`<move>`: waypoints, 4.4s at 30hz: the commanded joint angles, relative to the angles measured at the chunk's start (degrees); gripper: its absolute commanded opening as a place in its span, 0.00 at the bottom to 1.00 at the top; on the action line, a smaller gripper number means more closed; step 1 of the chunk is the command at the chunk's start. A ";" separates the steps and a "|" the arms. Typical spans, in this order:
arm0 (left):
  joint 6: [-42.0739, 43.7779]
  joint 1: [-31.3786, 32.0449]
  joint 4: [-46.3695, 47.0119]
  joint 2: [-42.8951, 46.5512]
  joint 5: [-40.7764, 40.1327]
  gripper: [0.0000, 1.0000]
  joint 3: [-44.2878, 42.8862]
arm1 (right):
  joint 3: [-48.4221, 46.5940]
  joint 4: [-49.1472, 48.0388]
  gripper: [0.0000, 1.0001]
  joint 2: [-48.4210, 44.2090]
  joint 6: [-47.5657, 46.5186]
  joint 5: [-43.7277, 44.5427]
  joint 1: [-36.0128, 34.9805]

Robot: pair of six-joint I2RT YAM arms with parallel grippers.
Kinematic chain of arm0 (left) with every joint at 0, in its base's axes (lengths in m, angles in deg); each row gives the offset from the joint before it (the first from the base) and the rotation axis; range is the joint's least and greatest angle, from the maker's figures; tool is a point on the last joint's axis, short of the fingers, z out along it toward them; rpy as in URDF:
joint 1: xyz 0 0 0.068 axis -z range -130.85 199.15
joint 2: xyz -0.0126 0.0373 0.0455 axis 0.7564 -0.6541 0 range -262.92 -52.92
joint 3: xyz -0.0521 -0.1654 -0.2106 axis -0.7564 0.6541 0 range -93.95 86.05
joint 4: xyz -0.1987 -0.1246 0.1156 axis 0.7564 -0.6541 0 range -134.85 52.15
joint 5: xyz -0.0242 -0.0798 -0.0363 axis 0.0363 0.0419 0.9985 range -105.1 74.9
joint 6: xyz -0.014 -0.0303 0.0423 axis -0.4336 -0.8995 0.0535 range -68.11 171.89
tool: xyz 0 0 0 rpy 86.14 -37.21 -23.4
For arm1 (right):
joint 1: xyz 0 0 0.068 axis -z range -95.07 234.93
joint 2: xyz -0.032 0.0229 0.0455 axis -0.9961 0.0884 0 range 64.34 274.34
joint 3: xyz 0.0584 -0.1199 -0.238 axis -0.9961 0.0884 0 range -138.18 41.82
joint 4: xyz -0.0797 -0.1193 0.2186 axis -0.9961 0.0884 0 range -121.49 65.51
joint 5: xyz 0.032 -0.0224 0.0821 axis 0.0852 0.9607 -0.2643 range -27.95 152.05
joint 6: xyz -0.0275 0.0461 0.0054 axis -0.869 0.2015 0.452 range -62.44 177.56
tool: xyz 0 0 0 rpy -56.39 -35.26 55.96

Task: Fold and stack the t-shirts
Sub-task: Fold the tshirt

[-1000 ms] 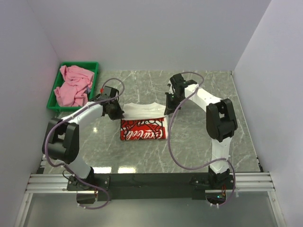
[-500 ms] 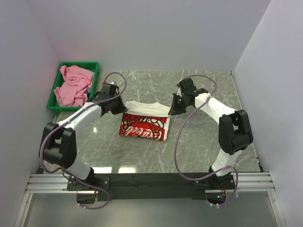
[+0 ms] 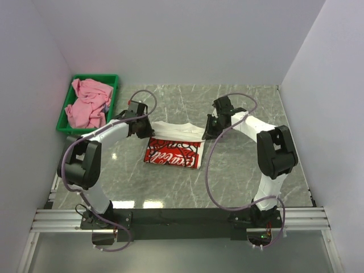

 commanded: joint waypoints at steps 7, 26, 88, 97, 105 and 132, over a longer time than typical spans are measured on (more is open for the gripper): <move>2.04 -0.13 2.18 3.33 -7.15 0.65 -4.39 | -2.70 -1.68 0.39 -4.35 -2.32 4.48 0.49; -4.98 10.86 5.51 12.75 -7.69 0.56 14.41 | 2.77 -19.44 0.36 0.64 -4.44 -11.86 -7.08; -9.99 -2.68 25.90 12.59 6.47 0.61 25.84 | 30.78 -62.06 0.31 2.57 24.83 -29.88 -7.25; -16.93 -3.12 29.14 10.28 7.34 0.46 32.15 | 37.11 -67.61 0.29 8.57 30.20 -28.83 0.56; -27.31 3.55 33.73 18.36 10.96 0.43 39.47 | 30.79 -48.89 0.28 -1.52 16.32 -25.66 4.52; -17.55 -9.70 44.53 -12.47 14.19 0.41 11.59 | 5.47 -57.66 0.28 20.60 29.31 -22.67 8.48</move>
